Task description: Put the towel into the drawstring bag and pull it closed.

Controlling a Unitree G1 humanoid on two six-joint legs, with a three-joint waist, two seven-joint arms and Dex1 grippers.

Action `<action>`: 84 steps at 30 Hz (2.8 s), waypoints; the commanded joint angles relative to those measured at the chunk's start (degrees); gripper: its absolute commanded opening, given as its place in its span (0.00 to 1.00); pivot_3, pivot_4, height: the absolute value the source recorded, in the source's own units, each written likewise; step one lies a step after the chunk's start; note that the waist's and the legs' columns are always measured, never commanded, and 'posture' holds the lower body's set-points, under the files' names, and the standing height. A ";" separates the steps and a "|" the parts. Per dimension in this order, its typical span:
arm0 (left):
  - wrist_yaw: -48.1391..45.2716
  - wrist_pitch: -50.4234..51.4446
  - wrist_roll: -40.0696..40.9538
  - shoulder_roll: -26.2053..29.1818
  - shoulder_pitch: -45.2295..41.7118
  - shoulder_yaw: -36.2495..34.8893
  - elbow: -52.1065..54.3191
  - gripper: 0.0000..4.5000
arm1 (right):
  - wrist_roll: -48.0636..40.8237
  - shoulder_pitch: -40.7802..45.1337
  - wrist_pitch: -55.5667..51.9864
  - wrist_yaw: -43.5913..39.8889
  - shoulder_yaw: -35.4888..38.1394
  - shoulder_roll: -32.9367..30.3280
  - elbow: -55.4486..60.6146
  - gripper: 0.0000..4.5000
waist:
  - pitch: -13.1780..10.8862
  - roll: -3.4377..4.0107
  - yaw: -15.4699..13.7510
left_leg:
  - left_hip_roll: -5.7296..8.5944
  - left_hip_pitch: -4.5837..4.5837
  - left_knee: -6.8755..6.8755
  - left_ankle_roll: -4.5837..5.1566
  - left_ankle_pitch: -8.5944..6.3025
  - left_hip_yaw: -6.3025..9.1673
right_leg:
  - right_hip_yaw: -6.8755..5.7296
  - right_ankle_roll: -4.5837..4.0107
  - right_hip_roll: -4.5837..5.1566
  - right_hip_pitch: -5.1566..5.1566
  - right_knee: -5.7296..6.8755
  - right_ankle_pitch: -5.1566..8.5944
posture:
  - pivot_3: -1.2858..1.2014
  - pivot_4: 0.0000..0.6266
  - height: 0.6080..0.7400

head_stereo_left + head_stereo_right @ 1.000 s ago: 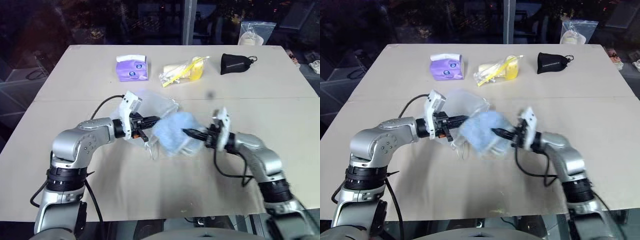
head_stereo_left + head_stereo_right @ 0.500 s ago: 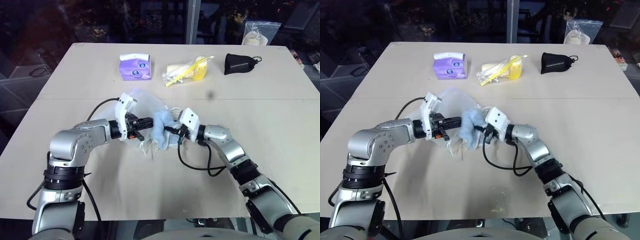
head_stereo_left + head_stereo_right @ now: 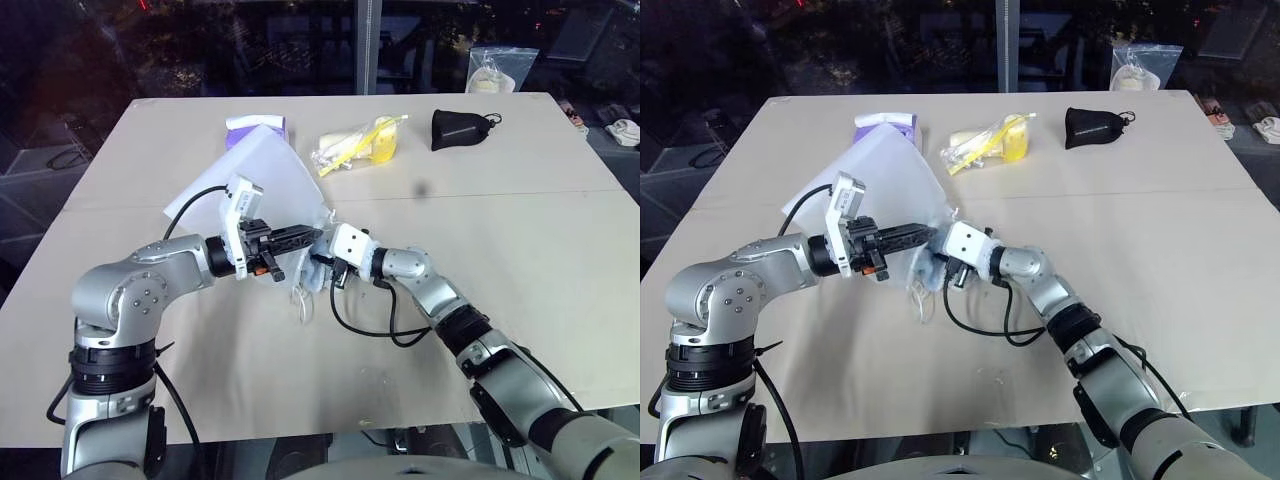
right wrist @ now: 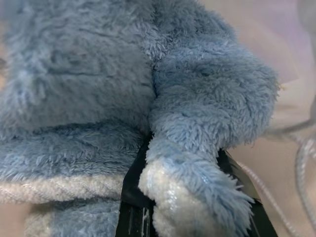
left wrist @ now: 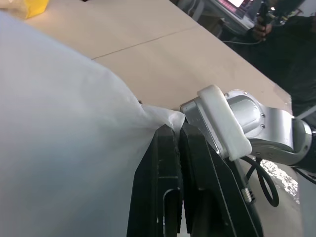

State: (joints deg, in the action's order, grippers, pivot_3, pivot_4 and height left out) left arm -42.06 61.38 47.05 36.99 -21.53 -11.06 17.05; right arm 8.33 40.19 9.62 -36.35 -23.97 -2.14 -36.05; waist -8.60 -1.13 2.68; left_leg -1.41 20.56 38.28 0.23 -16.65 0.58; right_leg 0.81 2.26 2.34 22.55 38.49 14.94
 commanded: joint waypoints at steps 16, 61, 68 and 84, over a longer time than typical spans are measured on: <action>-1.89 0.16 11.15 -0.26 0.84 -2.47 3.71 0.00 | -36.19 -5.67 -40.22 -13.89 14.00 8.11 25.42 0.01 | -0.10 0.06 -0.53 | -0.07 0.89 -0.08 -0.04 0.00 0.87 | -0.29 -0.12 0.03 0.46 -0.51 -0.09 | 0.52 0.24 1.00; 10.55 -4.06 14.59 -13.05 -6.22 6.23 3.91 0.00 | -31.77 -5.29 -23.97 12.96 8.37 5.15 25.46 0.01 | -0.13 0.10 -0.37 | 0.52 1.34 -0.08 -0.11 0.05 1.37 | 0.12 0.09 -0.25 1.10 -0.51 -0.21 | 0.52 0.24 1.00; 9.97 -4.63 13.61 -8.14 -4.58 0.53 -0.35 0.00 | -34.90 -6.86 -34.19 8.27 13.17 0.56 30.08 0.63 | -0.15 0.09 -0.45 | 0.50 1.36 -0.06 -0.31 0.17 1.41 | 0.12 0.13 -0.17 1.11 -0.51 -0.25 | 0.52 0.24 1.00; 5.07 -6.14 10.25 -1.64 -10.56 0.62 -8.98 0.00 | -41.79 -7.16 -59.42 13.36 20.07 -4.35 42.65 0.72 | -0.16 0.07 -0.48 | 0.72 1.35 -0.04 -0.08 0.04 1.56 | 0.10 0.14 -0.11 1.10 -0.45 -0.25 | 0.52 0.24 1.00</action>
State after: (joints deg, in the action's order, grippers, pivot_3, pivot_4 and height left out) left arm -38.67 59.14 59.66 32.99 -29.88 -3.37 9.45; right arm -30.04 32.05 -47.51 -24.95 -9.46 -6.99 5.80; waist -8.76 -1.06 2.20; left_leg -0.69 21.93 38.25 0.15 -16.61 2.15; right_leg 0.91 2.39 2.23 23.65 38.03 14.69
